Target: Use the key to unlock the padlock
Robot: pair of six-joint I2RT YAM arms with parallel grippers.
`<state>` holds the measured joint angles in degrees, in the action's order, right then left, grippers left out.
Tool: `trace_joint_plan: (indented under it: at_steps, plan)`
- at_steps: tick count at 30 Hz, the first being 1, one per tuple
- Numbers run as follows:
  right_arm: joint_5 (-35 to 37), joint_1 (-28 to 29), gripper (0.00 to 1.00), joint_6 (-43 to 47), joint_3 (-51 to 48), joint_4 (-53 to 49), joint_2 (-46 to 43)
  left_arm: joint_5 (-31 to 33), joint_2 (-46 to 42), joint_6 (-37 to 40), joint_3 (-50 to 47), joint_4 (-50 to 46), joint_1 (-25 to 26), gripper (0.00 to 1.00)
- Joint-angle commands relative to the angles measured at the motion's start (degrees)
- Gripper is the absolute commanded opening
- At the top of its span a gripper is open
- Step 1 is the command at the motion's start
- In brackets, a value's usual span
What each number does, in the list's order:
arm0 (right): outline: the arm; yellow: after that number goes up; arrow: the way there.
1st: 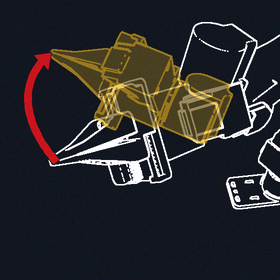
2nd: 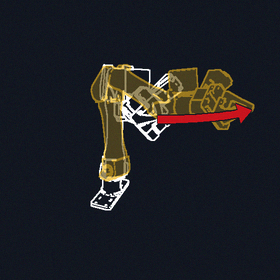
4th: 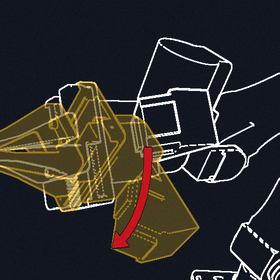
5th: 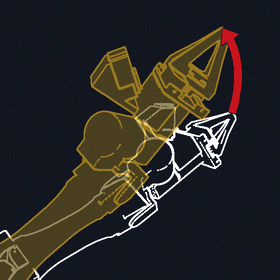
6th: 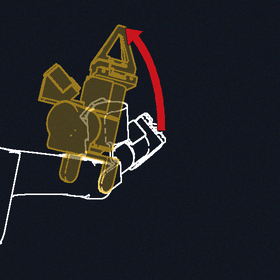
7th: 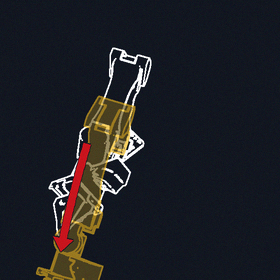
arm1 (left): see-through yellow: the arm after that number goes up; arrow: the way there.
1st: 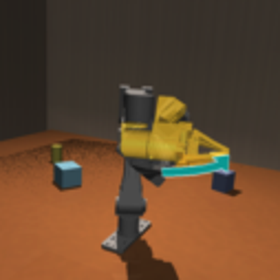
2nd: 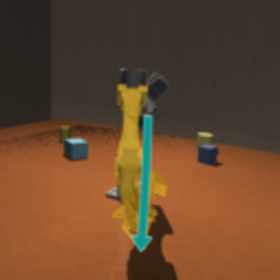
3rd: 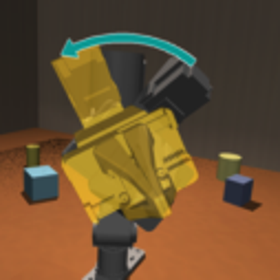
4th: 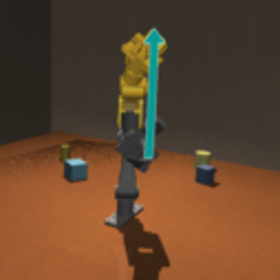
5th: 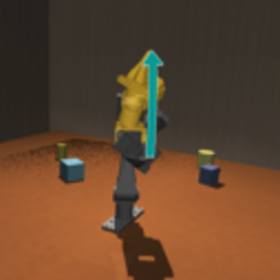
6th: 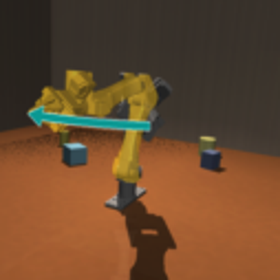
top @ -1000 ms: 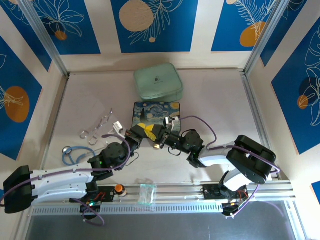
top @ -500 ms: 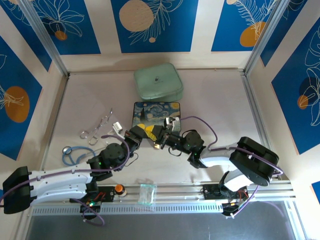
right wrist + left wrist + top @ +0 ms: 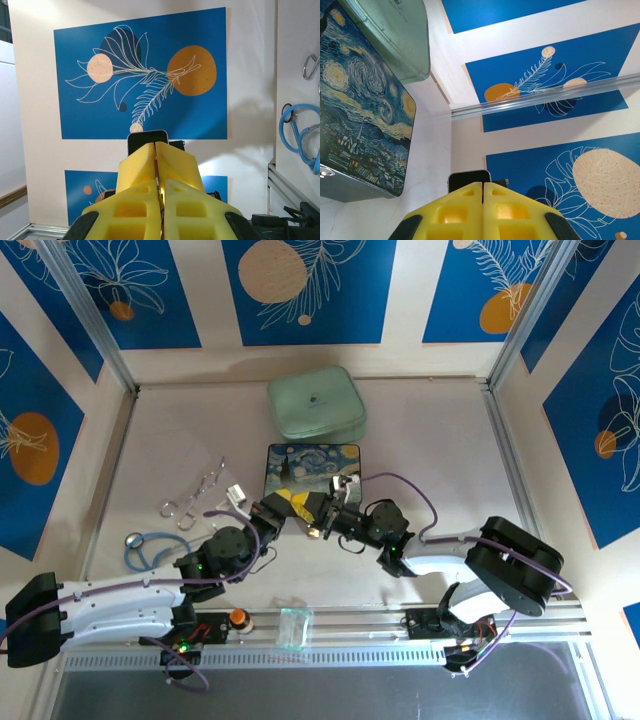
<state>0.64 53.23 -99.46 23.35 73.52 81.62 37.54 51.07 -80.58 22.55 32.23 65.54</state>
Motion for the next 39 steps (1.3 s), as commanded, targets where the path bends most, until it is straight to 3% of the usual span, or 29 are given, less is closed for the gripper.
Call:
trace_joint_plan:
  at_steps: [1, 6, 11, 18, 23, 25, 28, 31, 35, 39]
  plan:
    - [-0.2, -0.1, 0.05, 1.8, -1.0, -0.5, -2.6, 1.7, -0.3, 0.0, 1.4, 0.1, 0.2, 0.00]
    - [-0.4, -0.1, 0.09, 3.4, -1.2, -4.3, -5.3, 1.6, 0.1, -0.1, 1.4, 0.0, 0.1, 0.00]
    - [-1.1, -0.5, 0.01, 3.4, -0.4, -5.2, -5.6, 0.4, 1.5, -0.4, 2.2, 0.4, 0.1, 0.00]
    - [-1.2, -1.2, 0.00, 2.9, -2.0, -6.1, -6.3, 0.8, 1.7, 0.2, 1.5, 1.2, 0.1, 0.00]
    - [-4.8, -4.7, 0.00, 5.9, -1.3, -25.0, -12.9, 2.5, -3.4, 8.9, 0.4, -1.0, 0.0, 0.76]
    - [-5.6, -5.7, 0.00, 8.1, -0.9, -33.3, -16.3, 3.1, -6.4, 10.9, 2.0, -9.1, -0.1, 0.89]
    - [-7.0, -7.8, 0.00, 10.6, 0.1, -44.7, -20.5, 3.2, -10.0, 15.0, 4.5, -20.0, -0.4, 0.99]
    - [-9.4, -10.3, 0.00, 13.7, 1.8, -55.3, -23.1, 1.4, -11.8, 18.8, 6.0, -27.0, -1.0, 0.99]
    - [-10.7, -12.3, 0.00, 17.3, 3.0, -62.2, -25.0, -3.4, -12.5, 24.9, 7.3, -31.3, -1.8, 0.99]
    - [-10.1, -12.6, 0.00, 22.4, 5.9, -70.6, -25.6, -7.1, -7.9, 27.6, 12.2, -43.6, -2.2, 0.99]
